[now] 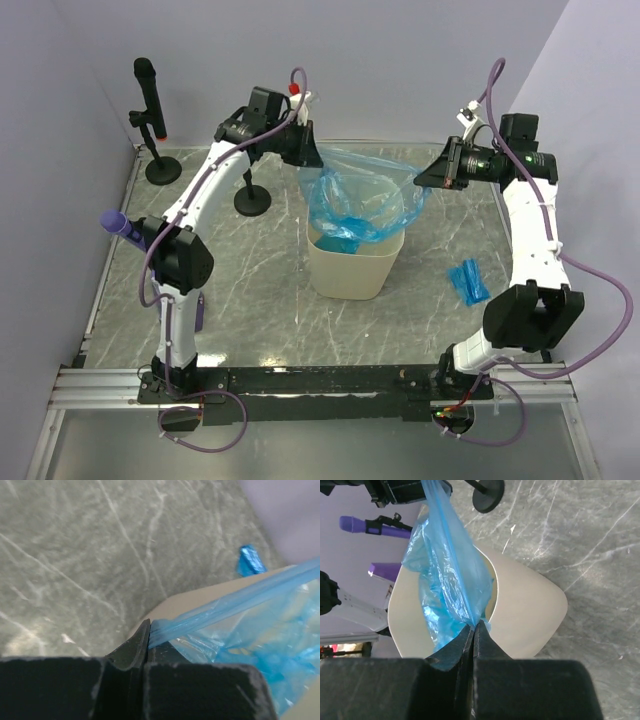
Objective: Put the trash bags into the trash bin
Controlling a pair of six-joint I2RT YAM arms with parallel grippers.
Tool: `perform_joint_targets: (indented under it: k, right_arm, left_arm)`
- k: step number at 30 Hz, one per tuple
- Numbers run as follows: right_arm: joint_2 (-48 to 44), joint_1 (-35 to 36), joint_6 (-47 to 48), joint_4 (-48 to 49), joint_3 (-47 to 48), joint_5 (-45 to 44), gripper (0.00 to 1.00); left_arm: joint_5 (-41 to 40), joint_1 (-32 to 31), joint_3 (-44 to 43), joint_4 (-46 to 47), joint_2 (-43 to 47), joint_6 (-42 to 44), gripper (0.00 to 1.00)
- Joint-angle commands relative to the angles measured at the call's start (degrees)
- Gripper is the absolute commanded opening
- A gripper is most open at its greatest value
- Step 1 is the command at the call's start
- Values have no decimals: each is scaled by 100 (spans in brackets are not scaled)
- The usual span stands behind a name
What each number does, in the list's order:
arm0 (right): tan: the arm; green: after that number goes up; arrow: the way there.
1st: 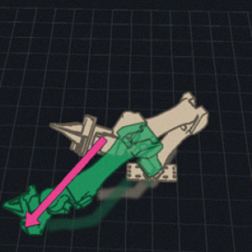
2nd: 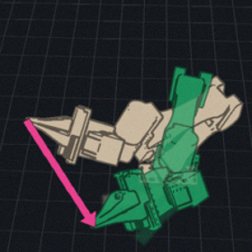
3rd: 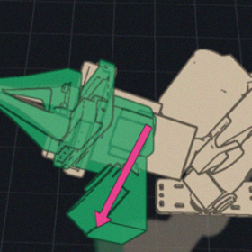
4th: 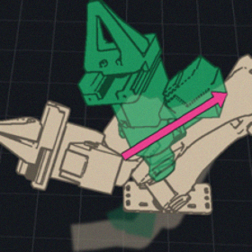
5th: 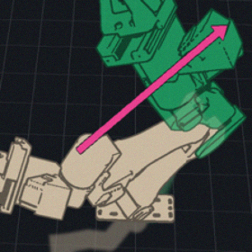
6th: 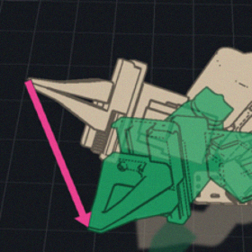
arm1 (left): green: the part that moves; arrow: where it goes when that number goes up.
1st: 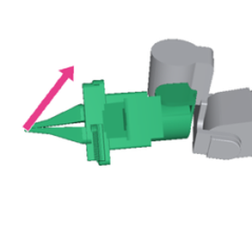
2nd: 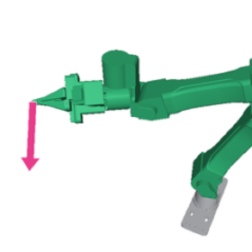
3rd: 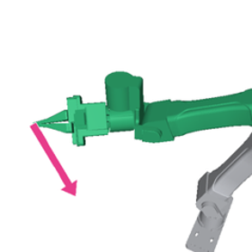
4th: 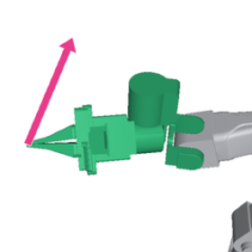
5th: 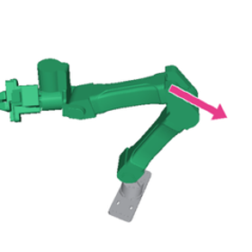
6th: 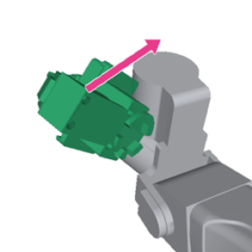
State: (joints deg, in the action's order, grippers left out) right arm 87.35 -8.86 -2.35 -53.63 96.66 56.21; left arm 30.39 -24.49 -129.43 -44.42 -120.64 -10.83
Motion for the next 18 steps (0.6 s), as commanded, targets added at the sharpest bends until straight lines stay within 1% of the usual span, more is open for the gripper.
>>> perform_joint_targets:
  k: [1, 4, 7, 8, 9, 10, 11, 12, 13, 14, 15, 16, 17, 18]
  right_arm:
    - [-87, -194, -63, 18, -216, -83, 0]
    - [1, -282, -125, 45, -560, -276, 0]
    - [106, -318, -169, 80, -902, -400, 0]
    - [115, -318, -222, 141, -1034, -382, 0]
    - [142, -318, -309, 203, -1166, -321, 1]
    - [185, -327, -371, 247, -1254, -225, 4]
    - [212, -327, -432, 282, -1333, -67, 5]
    - [238, -318, -520, 300, -1404, 21, 9]
    - [239, -318, -564, 300, -1431, 92, 14]
    - [247, -318, -600, 300, -1483, 197, 18]
    - [247, -318, -591, 300, -1527, 259, 22]
    - [247, -318, -600, 291, -1597, 277, 25]
    - [247, -318, -670, 326, -1711, 277, 28]
    - [247, -327, -775, 396, -1834, 303, 33]
  left_arm:
    - [948, 277, 198, 285, 94, -384, 1]
    - [1783, 488, 601, 452, 102, -674, 6]
    - [2670, 682, 1041, 671, 41, -972, 15]
    - [2987, 743, 1208, 872, -3, -1235, 18]
    - [3495, 814, 1479, 1196, -38, -1559, 21]
    - [3996, 893, 1821, 1826, -47, -2137, 24]
    - [4558, 954, 2164, 2624, -47, -3021, 26]
    - [5042, 981, 2654, 4041, -21, -4127, 27]
    - [5256, 1007, 3025, 5282, -12, -5121, 29]
    - [5205, 1034, 2924, 4903, -47, -4722, 30]
    - [5083, 1051, 2758, 4221, -65, -4265, 30]
    - [4986, 1069, 2730, 3953, -48, -3991, 32]
    - [4959, 1078, 2756, 3889, -21, -3954, 34]
    - [4915, 1087, 2852, 3941, -4, -4014, 43]
